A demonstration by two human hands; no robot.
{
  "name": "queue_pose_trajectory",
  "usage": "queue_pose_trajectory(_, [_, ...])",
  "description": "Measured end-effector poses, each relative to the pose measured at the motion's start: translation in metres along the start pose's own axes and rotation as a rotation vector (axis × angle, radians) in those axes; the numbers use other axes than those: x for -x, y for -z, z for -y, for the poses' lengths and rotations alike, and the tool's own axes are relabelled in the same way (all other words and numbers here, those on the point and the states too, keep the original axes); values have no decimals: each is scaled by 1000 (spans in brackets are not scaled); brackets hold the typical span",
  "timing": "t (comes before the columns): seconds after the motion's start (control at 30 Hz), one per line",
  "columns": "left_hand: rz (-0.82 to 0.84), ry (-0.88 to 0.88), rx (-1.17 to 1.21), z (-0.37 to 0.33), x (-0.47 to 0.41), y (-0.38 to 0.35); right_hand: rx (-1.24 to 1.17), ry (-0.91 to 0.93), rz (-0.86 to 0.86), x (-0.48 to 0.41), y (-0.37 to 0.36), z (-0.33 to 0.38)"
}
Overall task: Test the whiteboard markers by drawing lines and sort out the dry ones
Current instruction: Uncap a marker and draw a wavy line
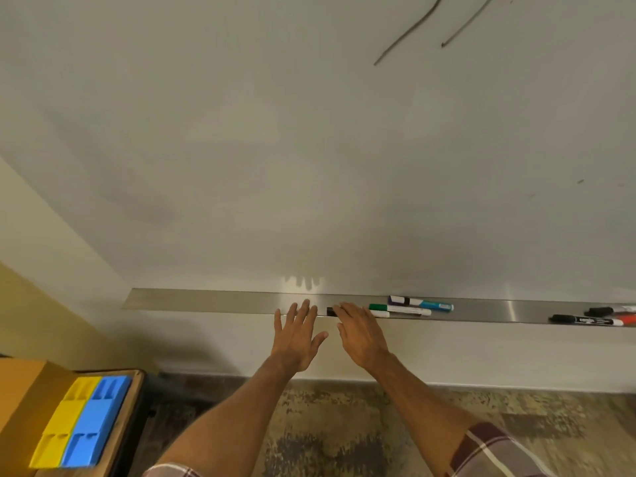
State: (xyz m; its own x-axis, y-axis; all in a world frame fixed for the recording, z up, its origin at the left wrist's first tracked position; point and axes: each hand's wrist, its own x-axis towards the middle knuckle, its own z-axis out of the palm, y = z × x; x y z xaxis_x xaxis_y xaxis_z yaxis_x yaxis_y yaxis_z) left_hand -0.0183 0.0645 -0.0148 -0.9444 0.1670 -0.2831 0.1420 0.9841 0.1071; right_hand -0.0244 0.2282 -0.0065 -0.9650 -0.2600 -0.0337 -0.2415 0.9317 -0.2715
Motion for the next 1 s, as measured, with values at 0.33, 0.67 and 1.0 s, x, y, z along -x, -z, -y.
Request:
queue_pose_trajectory(0.33, [26, -7, -18, 22, 6, 7, -144, -137, 0, -30, -12, 32])
queue_pose_trajectory(0.67, [-26, -35, 23, 29, 1, 14, -52, -86, -38, -48, -5, 40])
queue_pose_trajectory(1.0, [-234, -80, 53, 26, -8, 33, -189, 228, -51, -43, 19, 37])
